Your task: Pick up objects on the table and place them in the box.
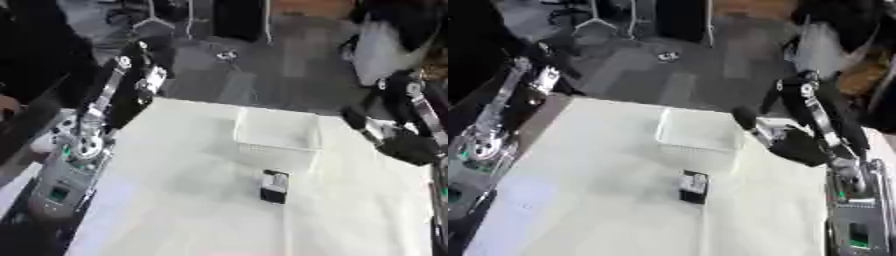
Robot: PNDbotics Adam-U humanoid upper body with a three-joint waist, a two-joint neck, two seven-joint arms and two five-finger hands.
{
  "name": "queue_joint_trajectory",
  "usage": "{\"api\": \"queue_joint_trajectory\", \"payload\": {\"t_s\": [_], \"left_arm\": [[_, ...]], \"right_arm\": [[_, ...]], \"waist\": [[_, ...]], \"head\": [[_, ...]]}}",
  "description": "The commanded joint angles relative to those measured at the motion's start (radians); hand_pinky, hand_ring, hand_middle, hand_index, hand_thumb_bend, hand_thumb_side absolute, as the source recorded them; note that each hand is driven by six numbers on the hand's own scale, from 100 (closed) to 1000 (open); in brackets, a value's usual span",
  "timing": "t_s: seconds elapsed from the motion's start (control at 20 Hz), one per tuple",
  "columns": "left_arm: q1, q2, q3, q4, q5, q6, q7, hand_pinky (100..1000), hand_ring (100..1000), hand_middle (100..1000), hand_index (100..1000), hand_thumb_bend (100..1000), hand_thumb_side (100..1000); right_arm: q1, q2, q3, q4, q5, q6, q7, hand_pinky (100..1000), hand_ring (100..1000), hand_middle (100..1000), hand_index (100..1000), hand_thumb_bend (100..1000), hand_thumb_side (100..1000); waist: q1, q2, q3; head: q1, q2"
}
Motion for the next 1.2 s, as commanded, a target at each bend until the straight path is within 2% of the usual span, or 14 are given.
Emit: {"api": "queue_joint_trajectory", "payload": {"t_s": [0.05, 0.35, 0.4, 0.45, 0.5, 0.55, 0.65, 0.7, 0.75, 0.95, 1.2], "left_arm": [[-0.014, 0.02, 0.014, -0.017, 0.002, -0.002, 0.0, 367, 577, 684, 857, 159, 879], [-0.014, 0.02, 0.014, -0.017, 0.002, -0.002, -0.001, 367, 576, 684, 857, 159, 879], [-0.014, 0.02, 0.014, -0.017, 0.002, -0.002, -0.001, 367, 576, 684, 857, 159, 879], [-0.015, 0.02, 0.014, -0.017, 0.002, -0.002, -0.001, 367, 576, 684, 857, 159, 879], [-0.015, 0.02, 0.014, -0.017, 0.002, -0.002, -0.001, 367, 576, 684, 857, 159, 879], [-0.015, 0.02, 0.015, -0.017, 0.002, -0.002, -0.001, 368, 577, 685, 857, 159, 879], [-0.015, 0.021, 0.015, -0.017, 0.001, -0.001, 0.0, 368, 577, 685, 857, 159, 878], [-0.015, 0.021, 0.016, -0.016, 0.001, -0.001, 0.0, 368, 577, 685, 857, 159, 878], [-0.015, 0.022, 0.015, -0.016, 0.001, -0.001, 0.0, 368, 577, 685, 857, 159, 878], [-0.015, 0.024, 0.013, -0.016, 0.001, -0.001, -0.002, 367, 576, 684, 857, 159, 878], [-0.014, 0.024, 0.012, -0.015, 0.0, -0.001, -0.004, 367, 576, 684, 857, 159, 879]], "right_arm": [[-0.012, -0.001, -0.001, -0.012, 0.0, 0.002, 0.018, 100, 100, 100, 356, 615, 810], [-0.013, -0.001, -0.001, -0.01, -0.004, -0.003, 0.035, 100, 100, 100, 366, 613, 806], [-0.013, -0.001, -0.001, -0.01, -0.004, -0.004, 0.037, 100, 100, 113, 386, 625, 810], [-0.012, -0.002, -0.001, -0.009, -0.002, -0.007, 0.04, 100, 100, 162, 424, 640, 821], [-0.012, -0.002, -0.001, -0.009, 0.0, -0.009, 0.043, 100, 100, 113, 386, 625, 810], [-0.011, -0.004, 0.001, -0.004, 0.011, -0.015, 0.057, 100, 198, 340, 573, 662, 865], [-0.01, -0.006, 0.002, 0.011, 0.035, -0.026, 0.091, 100, 238, 353, 593, 659, 884], [-0.012, -0.007, 0.002, 0.023, 0.043, -0.03, 0.107, 100, 264, 363, 604, 629, 797], [-0.014, -0.015, 0.007, 0.054, 0.044, -0.034, 0.127, 100, 296, 380, 619, 668, 902], [-0.057, -0.058, 0.028, 0.218, 0.026, -0.072, 0.174, 100, 337, 385, 656, 690, 934], [-0.121, -0.089, 0.06, 0.384, 0.045, -0.13, 0.164, 100, 374, 428, 686, 712, 963]], "waist": [[0.003, -0.009, 0.0], [0.003, -0.009, 0.001], [0.003, -0.009, 0.001], [0.003, -0.009, 0.001], [0.003, -0.009, 0.001], [0.003, -0.01, 0.002], [0.003, -0.011, 0.003], [0.003, -0.012, 0.004], [0.002, -0.013, 0.005], [-0.001, -0.015, 0.008], [-0.002, -0.017, 0.011]], "head": [[0.004, -0.013], [0.007, -0.01], [0.007, -0.01], [0.008, -0.008], [0.008, -0.008], [0.013, -0.005], [0.022, -0.001], [0.025, 0.001], [0.027, 0.002], [0.03, 0.002], [0.029, 0.003]]}}
